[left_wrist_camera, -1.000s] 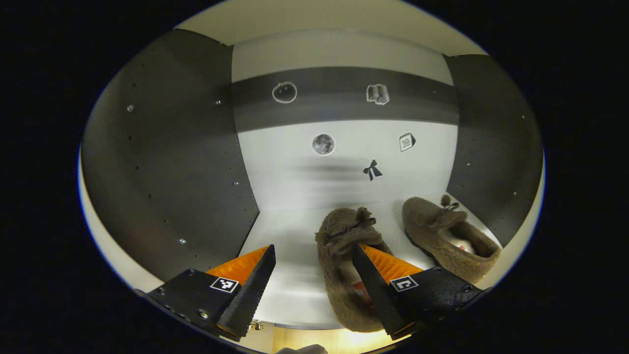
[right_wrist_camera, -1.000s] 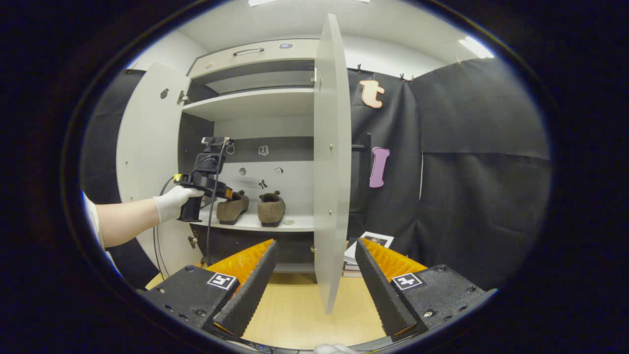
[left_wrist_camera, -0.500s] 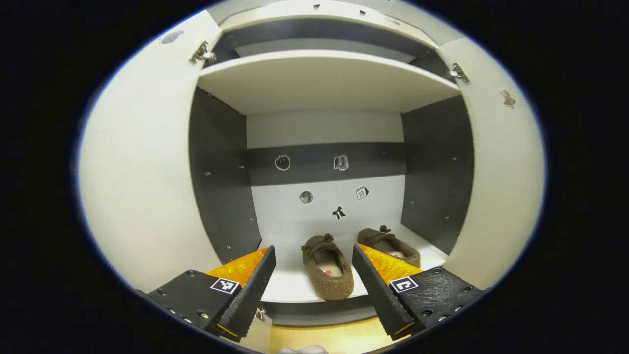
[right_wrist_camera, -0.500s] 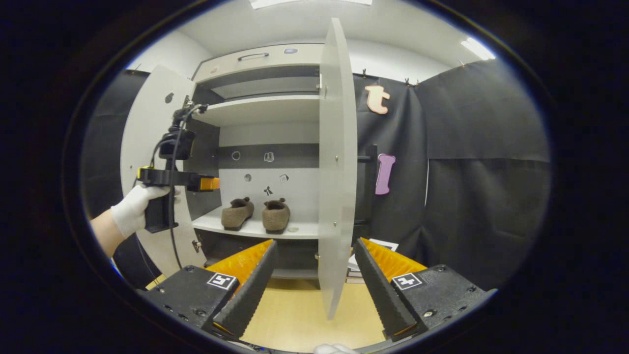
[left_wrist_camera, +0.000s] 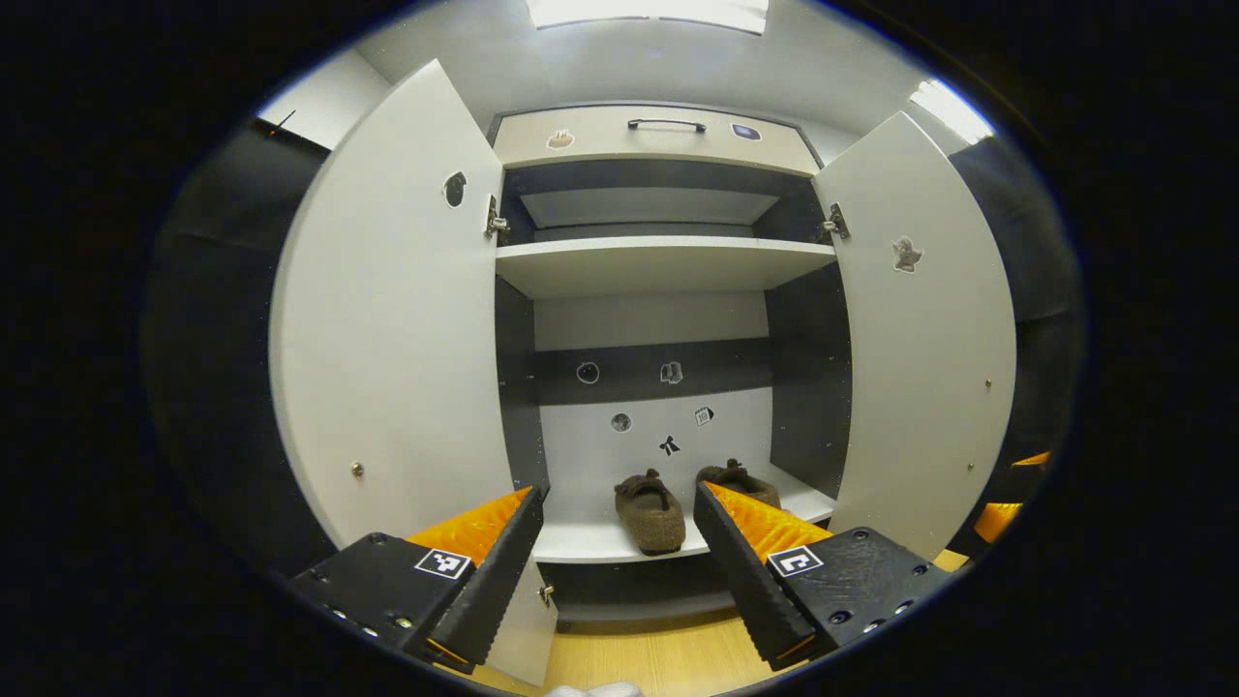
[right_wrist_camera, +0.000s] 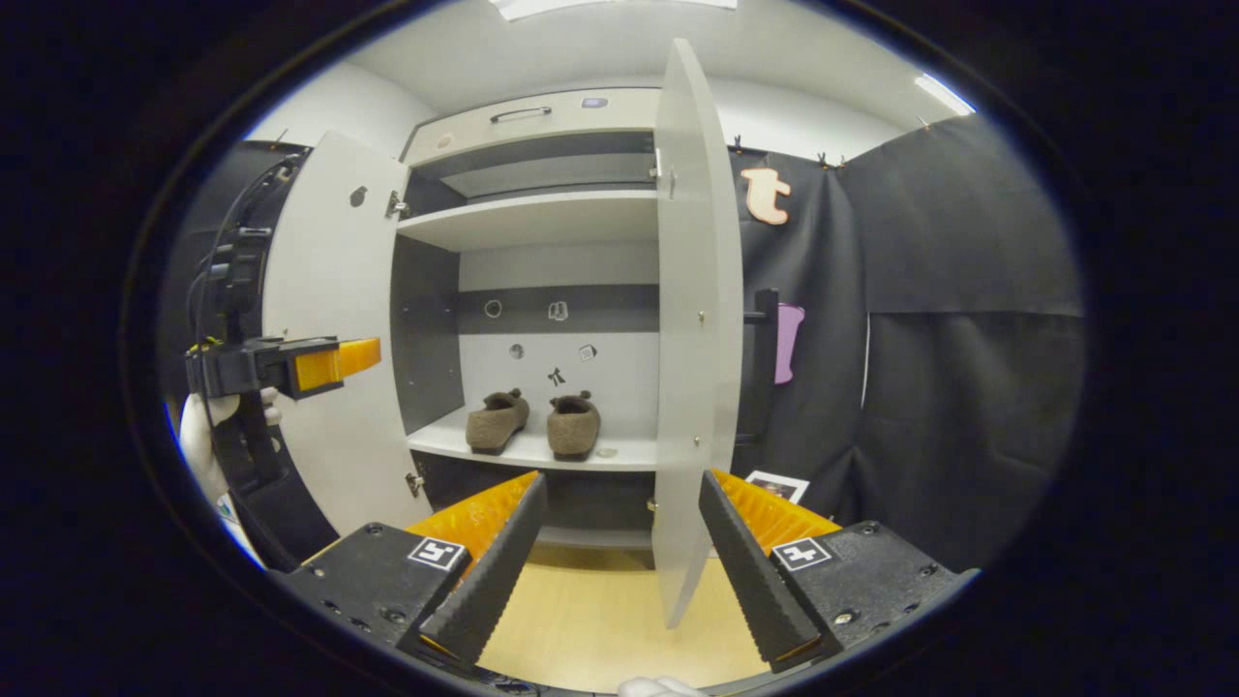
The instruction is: Grab one shoe with the right hand and put it into the shoe cabinet, grab the other shoe with the left hand and put it into the shoe cabinet; then close the right door with the right hand and the left door with the left hand.
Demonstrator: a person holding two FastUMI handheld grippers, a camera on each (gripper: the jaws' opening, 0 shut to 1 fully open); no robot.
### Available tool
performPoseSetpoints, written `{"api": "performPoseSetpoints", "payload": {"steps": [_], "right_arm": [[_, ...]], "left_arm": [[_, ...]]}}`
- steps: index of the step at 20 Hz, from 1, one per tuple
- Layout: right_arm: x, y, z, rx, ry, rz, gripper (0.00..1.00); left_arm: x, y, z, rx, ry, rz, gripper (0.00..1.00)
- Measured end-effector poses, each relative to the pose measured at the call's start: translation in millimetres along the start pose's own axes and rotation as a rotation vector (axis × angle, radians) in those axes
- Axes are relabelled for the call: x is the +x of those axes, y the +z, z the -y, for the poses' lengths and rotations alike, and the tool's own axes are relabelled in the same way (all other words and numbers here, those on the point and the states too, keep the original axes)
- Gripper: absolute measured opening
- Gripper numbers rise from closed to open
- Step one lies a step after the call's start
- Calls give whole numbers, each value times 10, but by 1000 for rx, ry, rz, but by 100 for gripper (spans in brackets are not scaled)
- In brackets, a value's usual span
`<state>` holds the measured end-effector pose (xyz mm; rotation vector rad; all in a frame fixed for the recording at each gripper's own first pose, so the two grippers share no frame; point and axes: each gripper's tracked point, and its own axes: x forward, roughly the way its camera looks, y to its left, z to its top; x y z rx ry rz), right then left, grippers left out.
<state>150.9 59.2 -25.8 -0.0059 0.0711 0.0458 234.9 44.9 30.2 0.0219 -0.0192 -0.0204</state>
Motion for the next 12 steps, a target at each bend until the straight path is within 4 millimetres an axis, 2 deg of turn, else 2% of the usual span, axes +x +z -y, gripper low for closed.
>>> {"api": "performPoseSetpoints", "payload": {"steps": [3, 6, 9, 12], "right_arm": [[-6, -29, -48, -7, 13, -5, 100], [-24, -83, -76, 0, 18, -18, 100], [-35, -124, -44, -5, 4, -27, 100], [-20, -103, -27, -12, 4, -31, 100]], "left_arm": [[-400, -124, -64, -5, 24, -1, 95], [-722, -361, -84, -25, 43, -40, 95], [-909, -568, -30, -71, 33, -94, 95], [-933, -608, -46, -62, 41, -103, 94]]}}
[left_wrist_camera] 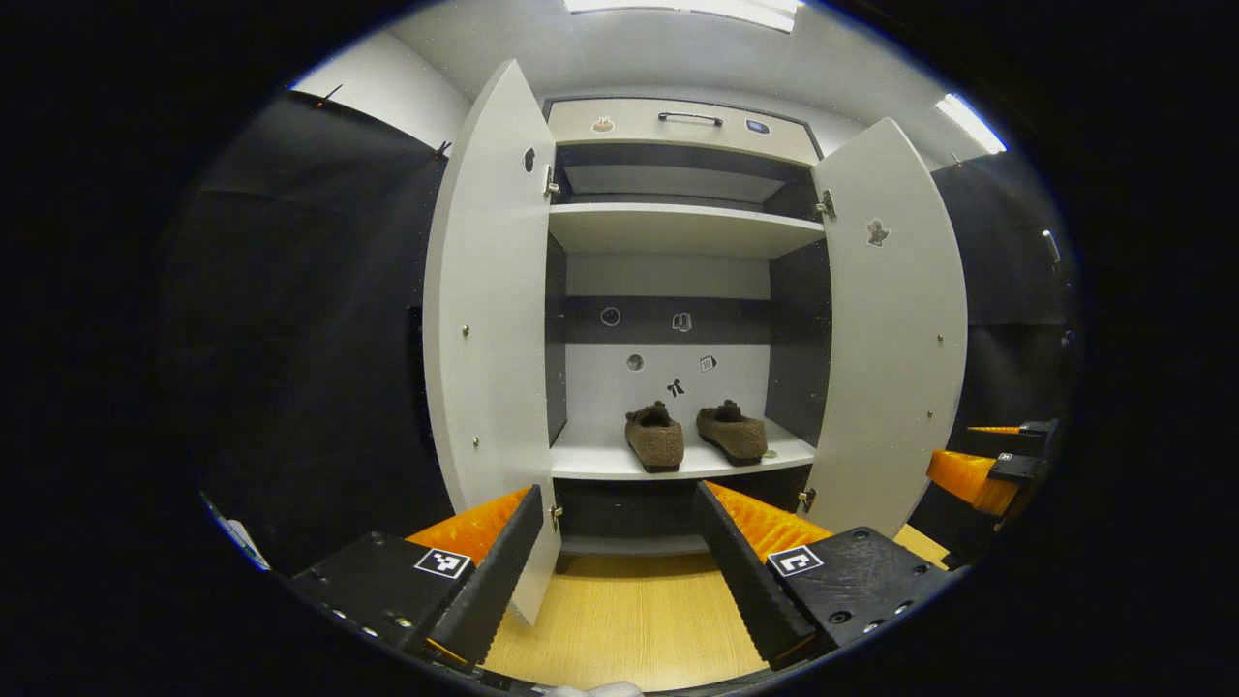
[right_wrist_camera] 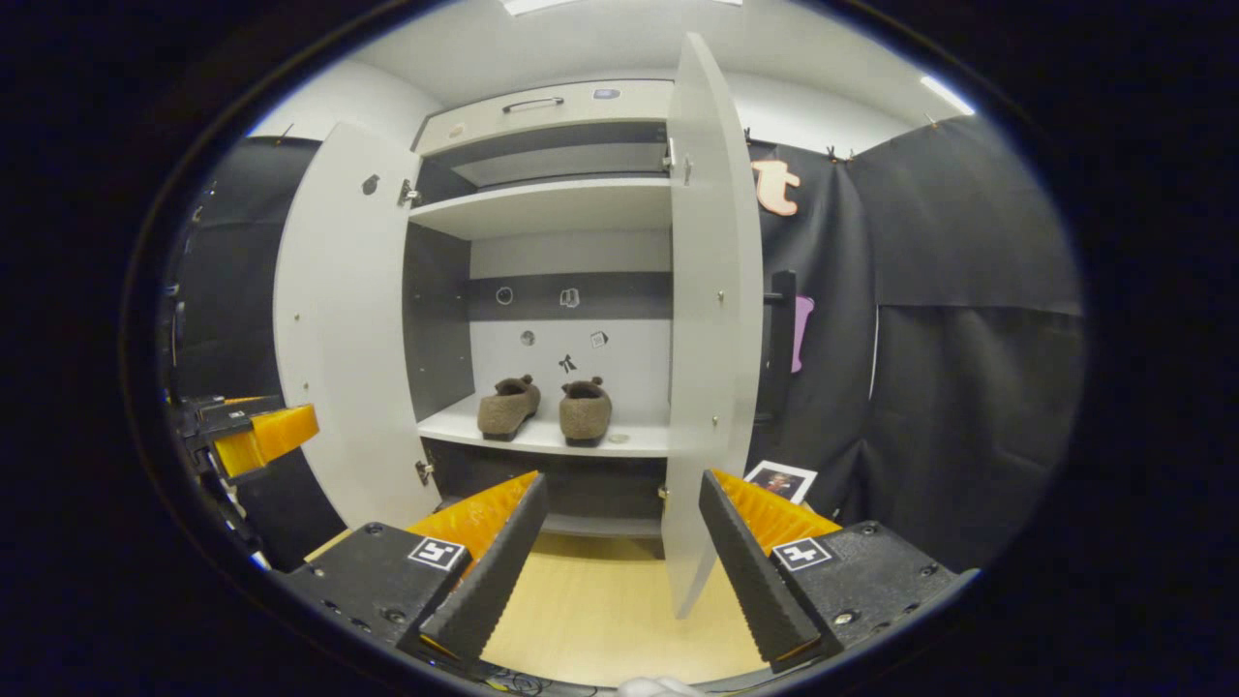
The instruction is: Grab one shoe with the right hand and put it into the shoe cabinet, grab the other shoe with the left hand and put it into the shoe cabinet; then close the right door with the right hand and the left door with the left hand.
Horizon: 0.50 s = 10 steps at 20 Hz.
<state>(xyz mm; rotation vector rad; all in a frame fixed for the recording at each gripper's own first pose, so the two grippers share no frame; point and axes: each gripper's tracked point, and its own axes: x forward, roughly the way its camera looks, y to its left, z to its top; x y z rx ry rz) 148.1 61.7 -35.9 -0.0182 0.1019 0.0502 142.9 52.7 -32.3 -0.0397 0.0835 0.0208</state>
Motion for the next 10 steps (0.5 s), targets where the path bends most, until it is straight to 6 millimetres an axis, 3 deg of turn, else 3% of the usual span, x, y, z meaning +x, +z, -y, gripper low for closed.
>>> {"api": "performPoseSetpoints", "payload": {"steps": [4, 10], "right_arm": [[35, 143, 330, -16, -51, 20, 100], [109, 419, 1265, -20, -218, 61, 100]], "left_arm": [[-42, 59, -25, -4, 15, 15, 95], [-61, 37, 29, 8, 25, 11, 96]]}}
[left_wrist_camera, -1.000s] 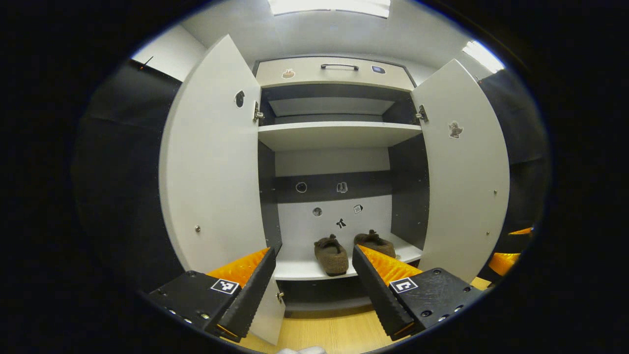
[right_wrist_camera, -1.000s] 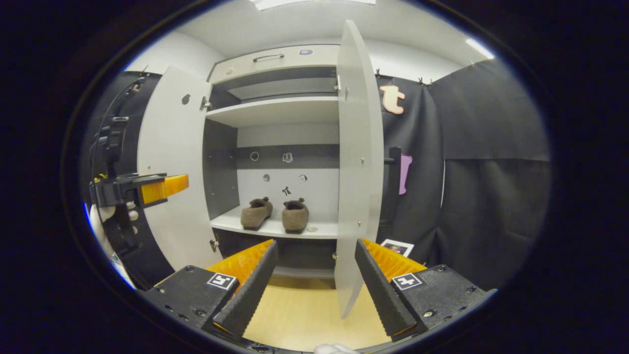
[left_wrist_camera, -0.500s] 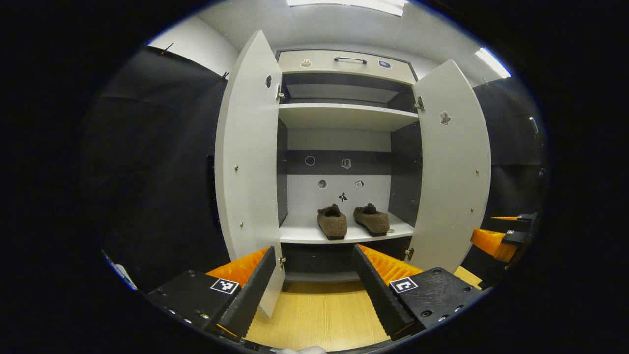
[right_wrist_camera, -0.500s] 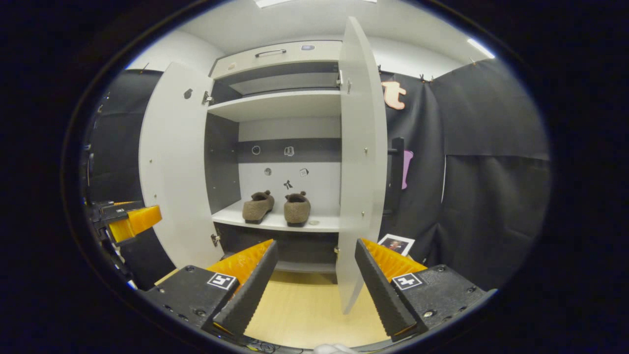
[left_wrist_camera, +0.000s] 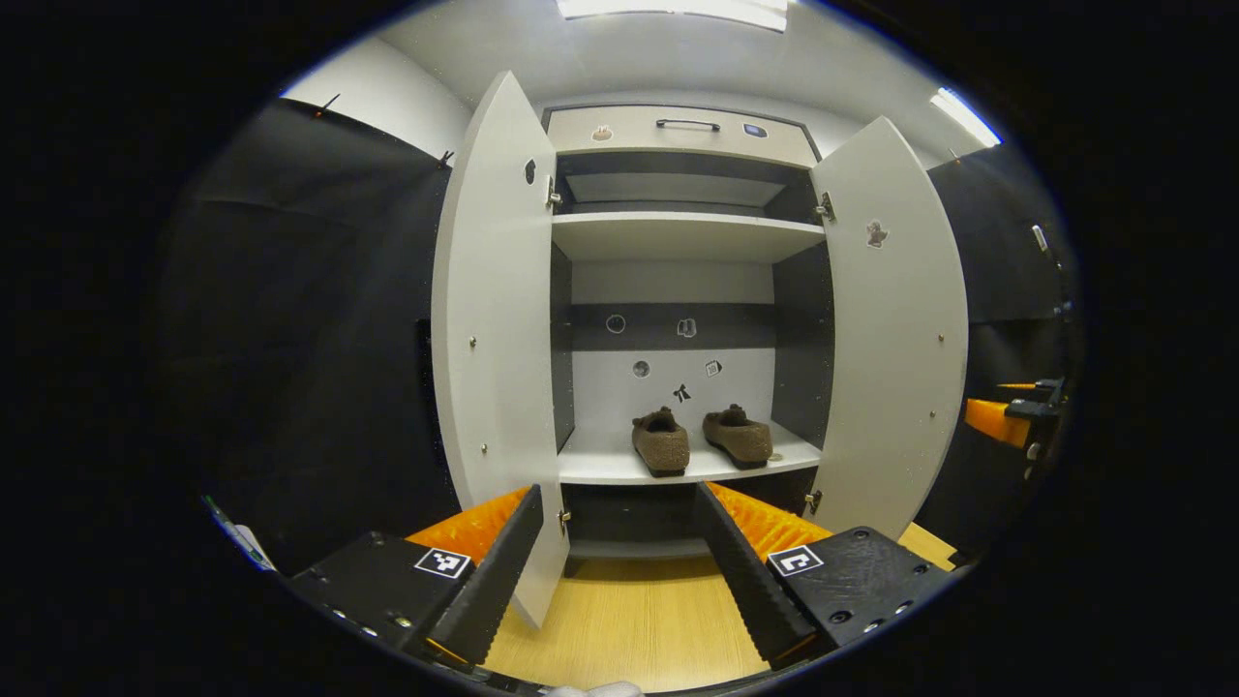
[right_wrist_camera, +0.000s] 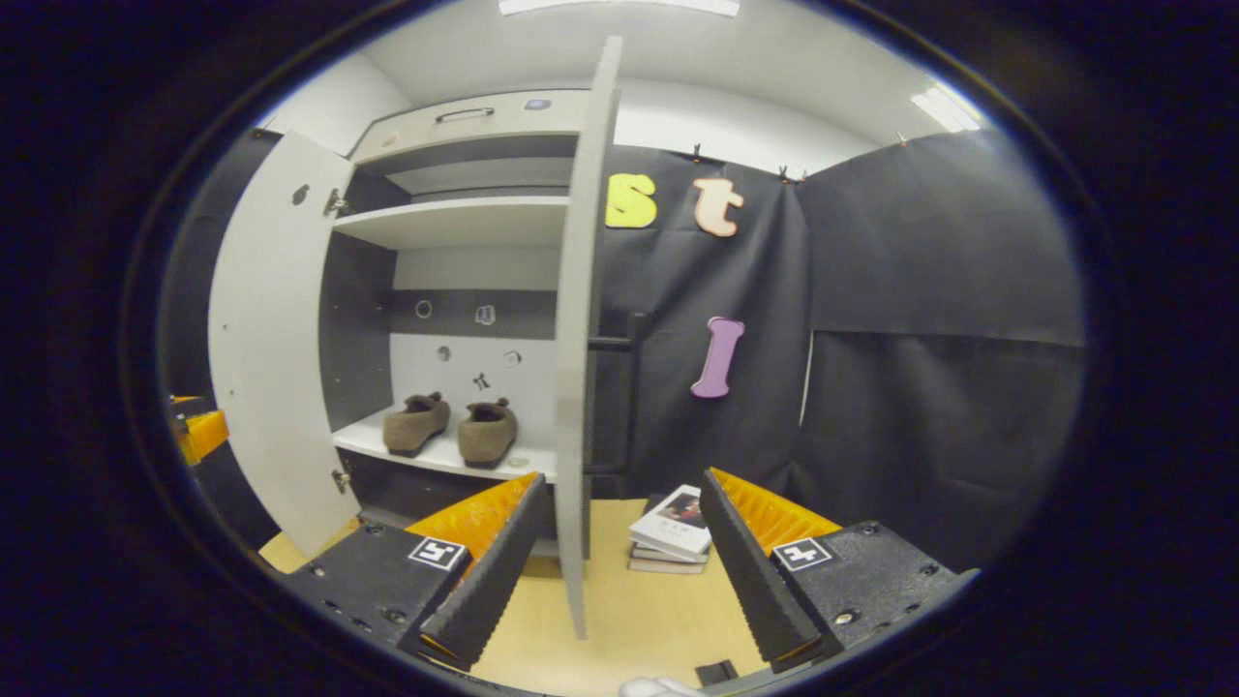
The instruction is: Grab one shoe with the right hand and put it into the shoe cabinet, grab the other shoe with the left hand and put it into the shoe cabinet; then close the right door with the right hand and the left door with the left hand.
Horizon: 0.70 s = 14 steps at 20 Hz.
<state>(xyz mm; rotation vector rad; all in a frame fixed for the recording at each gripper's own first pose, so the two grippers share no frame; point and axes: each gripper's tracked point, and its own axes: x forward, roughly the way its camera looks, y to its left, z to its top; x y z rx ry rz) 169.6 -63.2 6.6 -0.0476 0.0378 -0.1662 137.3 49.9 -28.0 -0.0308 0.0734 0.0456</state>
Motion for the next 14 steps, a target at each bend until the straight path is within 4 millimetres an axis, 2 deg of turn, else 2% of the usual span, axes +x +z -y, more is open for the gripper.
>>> {"api": "performPoseSetpoints", "payload": {"steps": [3, 5, 9, 14], "right_arm": [[237, 102, 344, 19, -62, 6, 100], [401, 139, 453, 31, -71, 2, 100], [627, 230, 423, 40, -34, 15, 100], [685, 257, 244, 33, 41, 3, 97]], "left_arm": [[-8, -18, 70, 0, 5, -4, 95], [-6, -32, 93, 6, 16, -10, 95], [-29, -31, 124, 9, 41, -11, 95], [19, -132, 169, 6, 54, -11, 95]]}}
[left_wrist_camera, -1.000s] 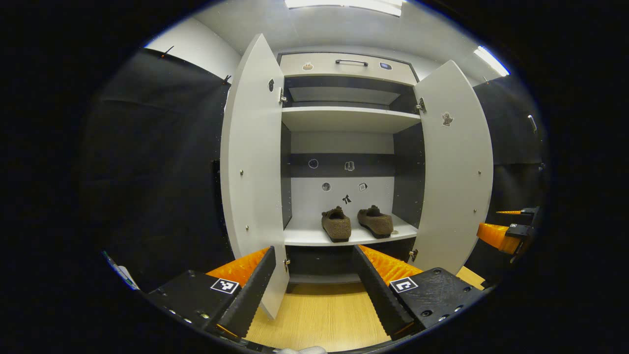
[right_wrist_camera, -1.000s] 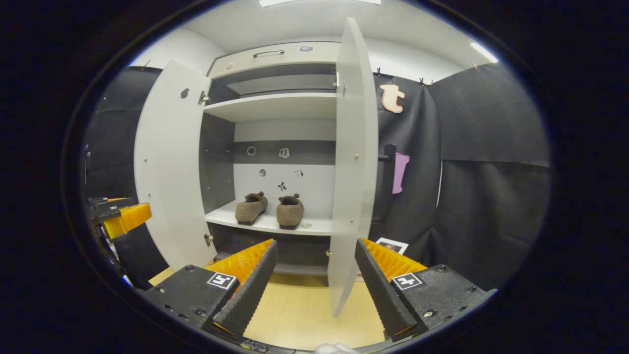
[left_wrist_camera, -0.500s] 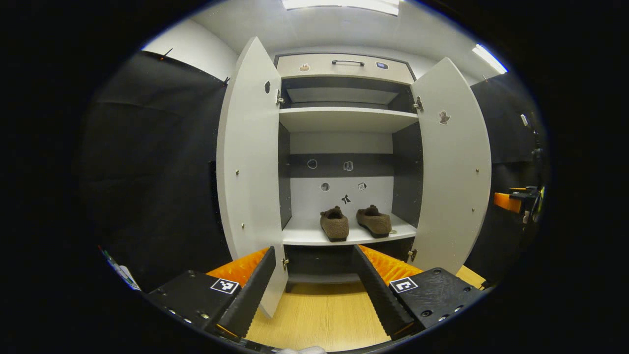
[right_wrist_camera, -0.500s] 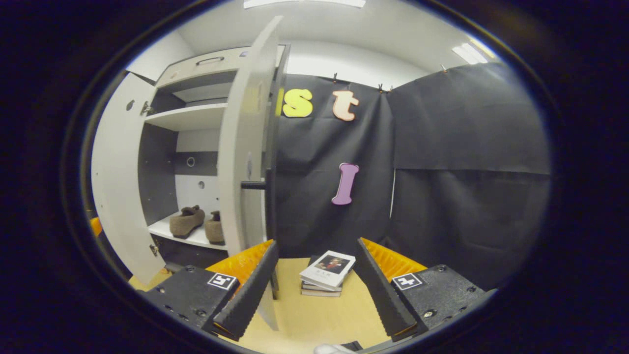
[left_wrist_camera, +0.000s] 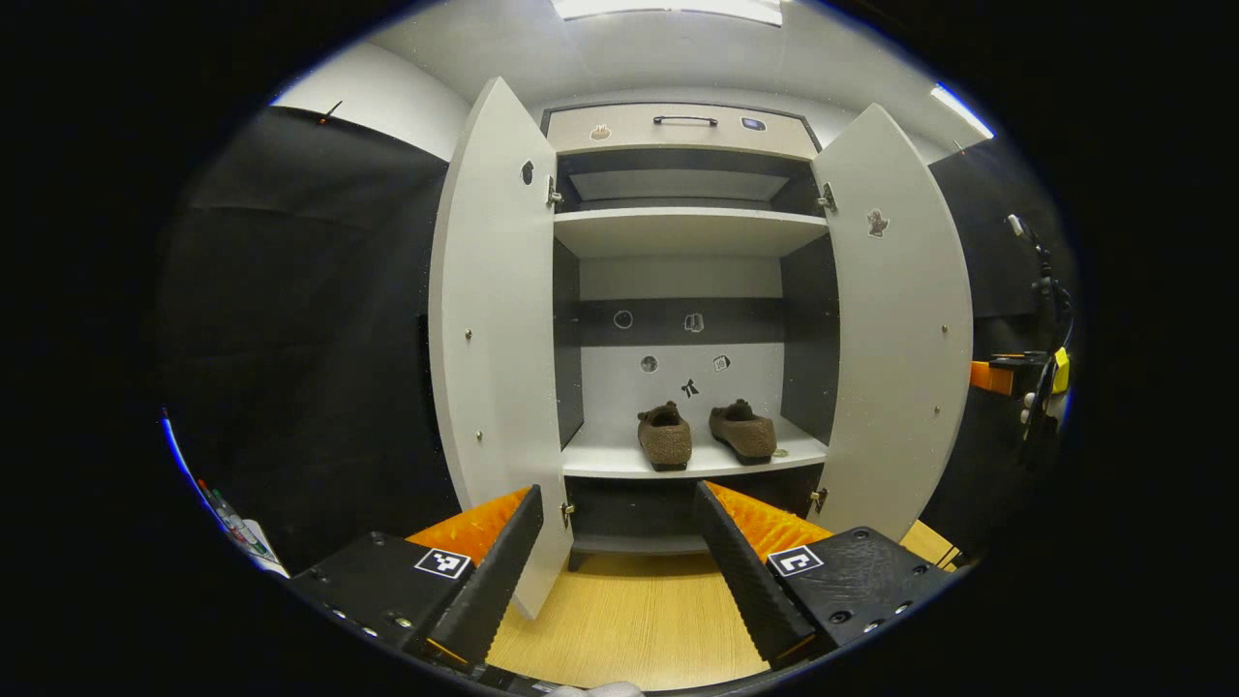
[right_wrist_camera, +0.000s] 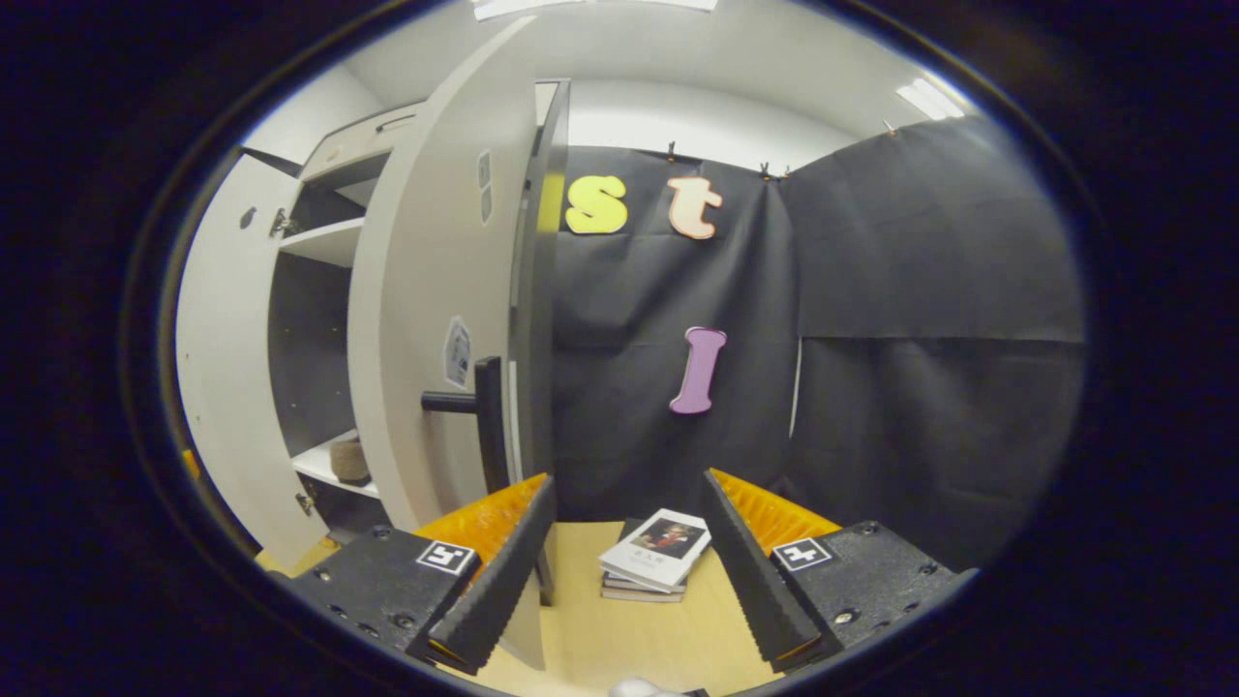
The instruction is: Grab one shoe with the right hand and put it into the shoe cabinet, grab the other shoe with the left hand and put it into the shoe cabinet; then close the right door with the right hand and the left door with the left hand.
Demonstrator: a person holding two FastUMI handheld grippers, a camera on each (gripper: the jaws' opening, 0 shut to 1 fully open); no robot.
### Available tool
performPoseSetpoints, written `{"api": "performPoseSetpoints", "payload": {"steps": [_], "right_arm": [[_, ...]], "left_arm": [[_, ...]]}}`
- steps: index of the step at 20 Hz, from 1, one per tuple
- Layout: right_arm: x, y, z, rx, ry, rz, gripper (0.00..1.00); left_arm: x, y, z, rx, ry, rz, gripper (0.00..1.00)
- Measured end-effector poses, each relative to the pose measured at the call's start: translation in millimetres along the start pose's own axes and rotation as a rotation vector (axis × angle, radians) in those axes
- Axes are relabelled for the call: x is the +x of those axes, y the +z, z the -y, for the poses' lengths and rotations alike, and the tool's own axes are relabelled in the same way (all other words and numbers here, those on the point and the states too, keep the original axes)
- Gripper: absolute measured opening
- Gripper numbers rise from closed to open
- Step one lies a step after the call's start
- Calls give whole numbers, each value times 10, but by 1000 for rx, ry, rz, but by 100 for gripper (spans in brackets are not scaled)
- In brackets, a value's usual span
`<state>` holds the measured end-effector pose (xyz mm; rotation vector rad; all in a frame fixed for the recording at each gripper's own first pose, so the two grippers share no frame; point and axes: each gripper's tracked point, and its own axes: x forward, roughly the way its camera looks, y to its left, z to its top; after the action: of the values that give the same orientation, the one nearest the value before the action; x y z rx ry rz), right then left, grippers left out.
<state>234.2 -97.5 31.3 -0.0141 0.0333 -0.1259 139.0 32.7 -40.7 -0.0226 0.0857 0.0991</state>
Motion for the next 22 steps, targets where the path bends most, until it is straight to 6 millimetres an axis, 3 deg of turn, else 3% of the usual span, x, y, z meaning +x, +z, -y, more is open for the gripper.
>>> {"api": "performPoseSetpoints", "payload": {"steps": [1, 4, 5, 6, 13, 14, 15, 16, 19, 22], "right_arm": [[-3, -7, -23, 15, 9, -3, 90], [-39, -2, -133, -11, 28, -10, 94], [-61, -7, -211, -19, 37, -7, 87], [-84, 2, -304, -25, 51, -9, 94], [-106, -19, -1084, -51, 152, -1, 94], [-89, -18, -1191, -54, 164, 1, 87], [-61, -16, -1293, -54, 178, 8, 87], [-50, -34, -1398, -55, 193, 4, 94], [-79, -113, -1620, -40, 226, -5, 97], [-178, -154, -1718, -55, 221, -9, 99]], "left_arm": [[5, -11, 2, 0, -1, 1, 95], [20, -59, -32, -9, 3, -3, 95], [26, -69, -49, -13, 3, -6, 95], [31, -81, -73, -14, 2, -8, 95], [35, -115, -337, -10, 13, -11, 95], [26, -131, -385, -11, 17, -15, 95], [30, -152, -425, -13, 20, -20, 95], [29, -170, -459, -13, 21, -26, 94], [-8, -201, -584, -12, 28, -33, 95], [-6, -198, -725, -9, 35, -38, 94]]}}
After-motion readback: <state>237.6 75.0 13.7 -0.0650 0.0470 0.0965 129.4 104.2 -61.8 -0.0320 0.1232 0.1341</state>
